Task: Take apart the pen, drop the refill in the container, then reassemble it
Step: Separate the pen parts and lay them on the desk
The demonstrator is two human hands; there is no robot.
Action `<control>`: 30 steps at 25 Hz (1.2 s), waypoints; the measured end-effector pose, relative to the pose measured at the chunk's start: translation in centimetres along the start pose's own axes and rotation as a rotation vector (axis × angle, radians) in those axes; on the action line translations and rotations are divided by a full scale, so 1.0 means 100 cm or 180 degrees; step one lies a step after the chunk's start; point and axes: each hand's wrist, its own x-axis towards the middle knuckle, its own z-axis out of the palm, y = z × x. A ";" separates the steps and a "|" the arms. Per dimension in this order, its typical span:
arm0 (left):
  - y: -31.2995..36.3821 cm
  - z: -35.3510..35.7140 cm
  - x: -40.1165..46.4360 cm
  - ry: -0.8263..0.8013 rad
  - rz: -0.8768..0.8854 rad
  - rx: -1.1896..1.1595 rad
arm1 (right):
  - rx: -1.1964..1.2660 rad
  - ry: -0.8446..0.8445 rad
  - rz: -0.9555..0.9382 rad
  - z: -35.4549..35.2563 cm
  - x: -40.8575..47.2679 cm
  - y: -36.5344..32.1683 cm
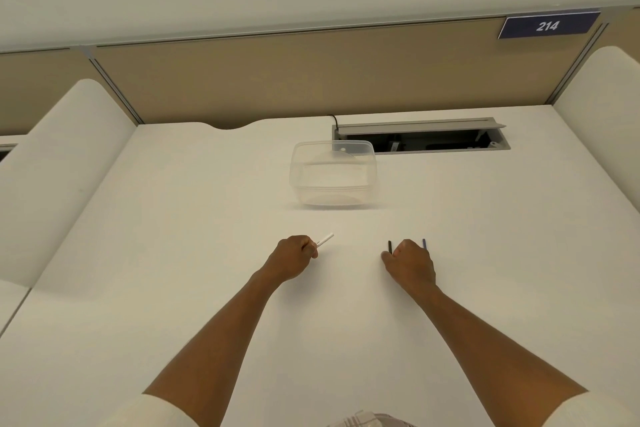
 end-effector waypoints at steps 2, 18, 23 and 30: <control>-0.001 0.001 -0.001 -0.0006 0.0002 -0.0016 | -0.0016 -0.0024 -0.0008 0.000 0.000 0.001; 0.014 0.008 -0.008 -0.0233 -0.0200 -0.0582 | 0.0520 0.0152 -0.1251 -0.002 -0.003 -0.001; 0.028 0.012 -0.012 -0.0286 -0.0173 -0.0709 | 0.0140 -0.0150 -0.2382 0.017 -0.010 -0.025; 0.040 0.017 -0.015 -0.0478 0.0090 -0.0949 | -0.0215 -0.0140 -0.2734 0.034 -0.011 -0.027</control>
